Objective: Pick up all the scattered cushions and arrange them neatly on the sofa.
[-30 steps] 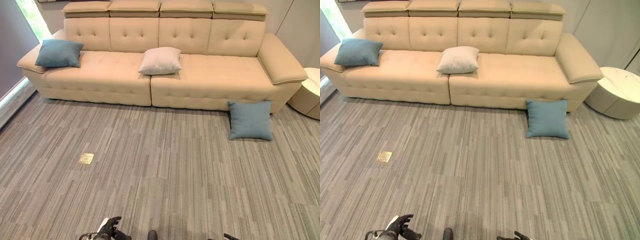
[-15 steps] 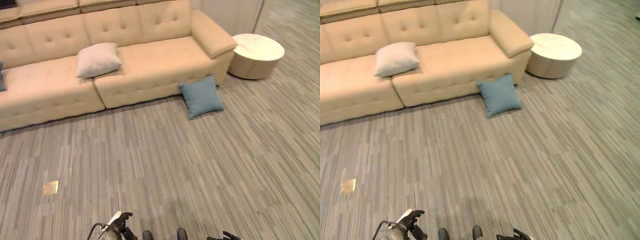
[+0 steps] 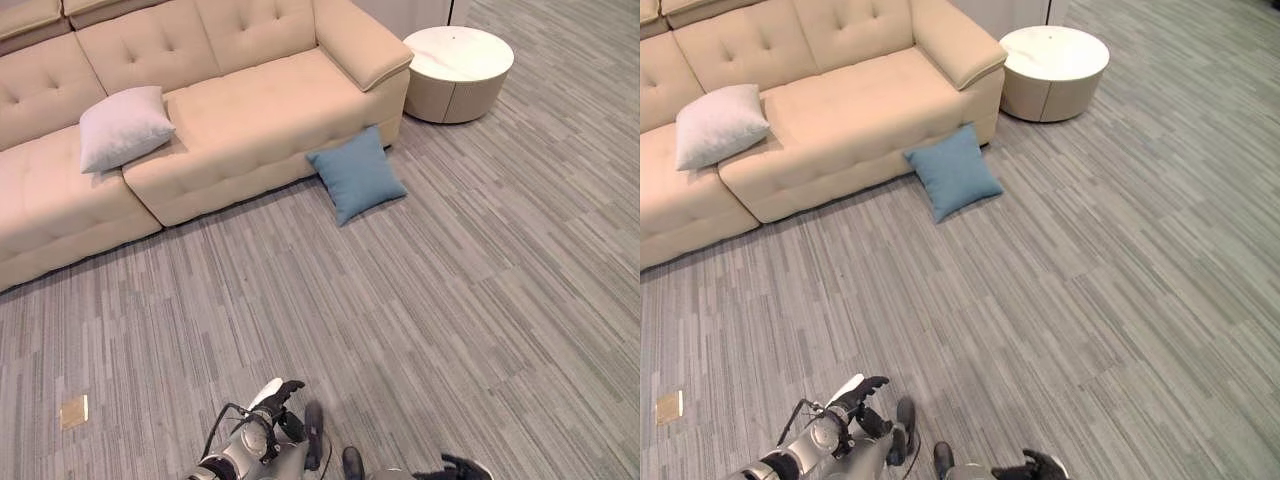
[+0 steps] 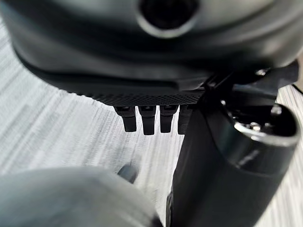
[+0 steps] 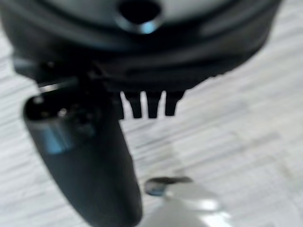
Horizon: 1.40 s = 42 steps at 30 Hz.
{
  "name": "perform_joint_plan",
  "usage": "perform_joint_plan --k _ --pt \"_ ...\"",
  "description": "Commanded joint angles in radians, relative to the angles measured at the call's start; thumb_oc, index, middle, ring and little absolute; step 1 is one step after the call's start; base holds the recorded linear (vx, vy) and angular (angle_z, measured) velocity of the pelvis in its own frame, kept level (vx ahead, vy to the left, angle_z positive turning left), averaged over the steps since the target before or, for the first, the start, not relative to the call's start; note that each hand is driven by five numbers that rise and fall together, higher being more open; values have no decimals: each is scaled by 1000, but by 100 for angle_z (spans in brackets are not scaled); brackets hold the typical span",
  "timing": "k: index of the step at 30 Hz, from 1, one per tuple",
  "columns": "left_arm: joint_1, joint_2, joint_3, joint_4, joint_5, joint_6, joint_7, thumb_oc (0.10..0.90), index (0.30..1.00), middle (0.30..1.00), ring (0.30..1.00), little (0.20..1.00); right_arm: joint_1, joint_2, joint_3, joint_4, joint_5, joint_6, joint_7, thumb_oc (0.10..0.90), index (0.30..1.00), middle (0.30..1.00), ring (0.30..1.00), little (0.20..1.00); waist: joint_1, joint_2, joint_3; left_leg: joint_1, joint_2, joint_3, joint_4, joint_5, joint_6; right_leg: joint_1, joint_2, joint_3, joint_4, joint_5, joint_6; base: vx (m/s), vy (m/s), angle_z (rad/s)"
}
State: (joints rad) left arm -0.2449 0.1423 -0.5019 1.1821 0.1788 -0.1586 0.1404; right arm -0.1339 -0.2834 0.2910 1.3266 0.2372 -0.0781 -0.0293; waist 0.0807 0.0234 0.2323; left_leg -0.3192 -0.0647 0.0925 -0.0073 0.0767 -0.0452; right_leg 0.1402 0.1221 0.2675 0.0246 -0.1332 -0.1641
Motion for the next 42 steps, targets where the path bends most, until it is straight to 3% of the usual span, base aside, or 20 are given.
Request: perform_joint_plan --k 1,3,4,7,8,9,10,13,17,20,24,26,28,29,30,34,38,39,40,42 --pt "55 32 29 113 43 32 26 800 900 900 900 900 5 -22 28 -57 -46 -44 -21 800 900 900 900 900 40 -28 -87 -29 -62 6 34 73 81 138 -48 -47 125 18 227 500 97 -70" --pt "77 43 67 99 10 29 25 800 900 900 900 900 7 -9 25 -84 -36 -50 -15 800 900 900 900 900 48 -59 -92 -1 -77 12 53 45 106 101 -70 -70 250 105 302 366 83 -41" --pt "77 43 67 99 10 29 25 800 900 900 900 900 7 -9 25 -84 -36 -50 -15 800 900 900 900 900 51 -55 -94 -5 -72 13 53 47 105 97 -66 -67 250 109 302 231 53 -26" --pt "90 57 103 86 -30 31 19 800 900 900 900 900 15 1 26 -121 -48 -52 -7 800 900 900 900 900 49 -63 -74 75 -74 -3 76 -21 139 -24 -142 -238 539 304 419 340 108 -16" --pt "86 58 103 92 -31 35 20 800 900 900 900 900 11 0 26 -128 -54 -51 -9 800 900 900 900 900 34 -51 -59 108 -65 -4 87 -45 146 -58 -165 -289 639 341 426 485 271 19" --pt "82 60 93 114 -20 50 14 800 900 900 900 900 0 2 18 -139 -61 -47 -13 800 900 900 900 900 3 -10 -26 202 -48 -29 83 -88 166 -182 -208 -363 801 279 361 518 261 50" --pt "78 59 89 122 -10 51 11 800 900 900 900 900 -1 1 14 -142 -61 -50 -17 800 900 900 900 900 -10 -1 -12 238 -48 -39 84 -109 165 -221 -243 -396 807 235 338 513 205 53" --pt "54 50 76 109 -9 43 20 800 900 900 900 900 5 -5 3 -158 -56 -57 -25 800 900 900 900 900 -42 12 25 310 -35 -79 115 -175 139 -287 -345 -514 617 81 273 404 -60 41" --pt "19 38 55 84 -11 18 41 800 900 900 900 900 19 -8 -43 -142 -3 -54 -44 800 900 900 900 900 -93 2 48 369 -17 -116 129 -252 89 -352 -370 -409 225 167 315 367 -279 58" --pt "21 33 49 92 -3 12 44 800 900 900 900 900 41 -14 -82 -111 25 -51 -45 800 900 900 900 900 -124 9 45 428 9 -133 113 -285 62 -374 -384 -366 125 240 346 397 -312 52" --pt "39 29 44 106 11 12 48 800 900 900 900 900 80 -21 -110 -93 30 -50 -56 800 900 900 900 900 -145 5 11 496 44 -165 95 -314 35 -347 -349 -318 130 234 352 377 -333 16" --pt "51 26 53 112 -1 12 47 800 900 900 900 900 86 -22 -112 -79 26 -48 -58 800 900 900 900 900 -147 10 -1 514 73 -170 92 -303 23 -345 -325 -317 150 220 346 373 -409 -16" --pt "74 17 72 117 -44 12 40 800 900 900 900 900 88 -32 -99 -58 23 -53 -63 800 900 900 900 900 -138 23 -10 468 154 -178 214 -165 -20 -304 -256 -344 154 157 291 353 -506 -2" --pt "74 17 72 117 -44 12 40 800 900 900 900 900 88 -32 -99 -57 23 -53 -63 800 900 900 900 900 -141 24 -11 464 155 -181 218 -167 -21 -303 -255 -347 153 157 290 153 -502 -4" --pt "63 14 43 92 -40 11 43 800 900 900 900 900 74 -47 -82 -62 28 -61 -78 800 900 900 900 900 -124 6 26 308 188 -161 465 -41 -16 -252 -239 -375 130 129 248 77 -479 3" --pt "46 17 6 42 -39 10 52 800 900 900 900 900 57 -62 -56 -80 29 -64 -94 800 900 900 900 900 -106 -26 61 187 223 -36 575 -58 25 -200 -226 -406 116 83 203 114 -340 34" --pt "42 4 -8 8 -61 -6 51 800 900 900 900 900 37 -66 -50 -84 38 -76 -104 800 900 900 900 900 -60 -15 56 81 55 16 379 -153 50 -134 -200 -420 75 62 219 284 -138 33" --pt "47 0 -9 9 -62 -9 51 800 900 900 900 900 34 -65 -46 -84 40 -78 -106 800 900 900 900 900 -44 -4 44 71 30 24 276 -122 50 -109 -181 -421 52 58 225 611 -98 33" --pt "47 -4 -13 22 -53 -7 53 800 900 900 900 900 15 -56 -28 -77 29 -81 -117 800 900 900 900 900 -4 25 25 13 19 50 67 -14 23 -49 -122 -422 16 36 226 497 -68 18" --pt "44 -10 -18 34 -51 -3 55 800 900 900 900 900 -6 -49 -18 -66 18 -76 -124 800 900 900 900 900 22 19 20 0 5 42 -25 8 17 -12 -115 -410 -7 28 229 510 -32 -12"
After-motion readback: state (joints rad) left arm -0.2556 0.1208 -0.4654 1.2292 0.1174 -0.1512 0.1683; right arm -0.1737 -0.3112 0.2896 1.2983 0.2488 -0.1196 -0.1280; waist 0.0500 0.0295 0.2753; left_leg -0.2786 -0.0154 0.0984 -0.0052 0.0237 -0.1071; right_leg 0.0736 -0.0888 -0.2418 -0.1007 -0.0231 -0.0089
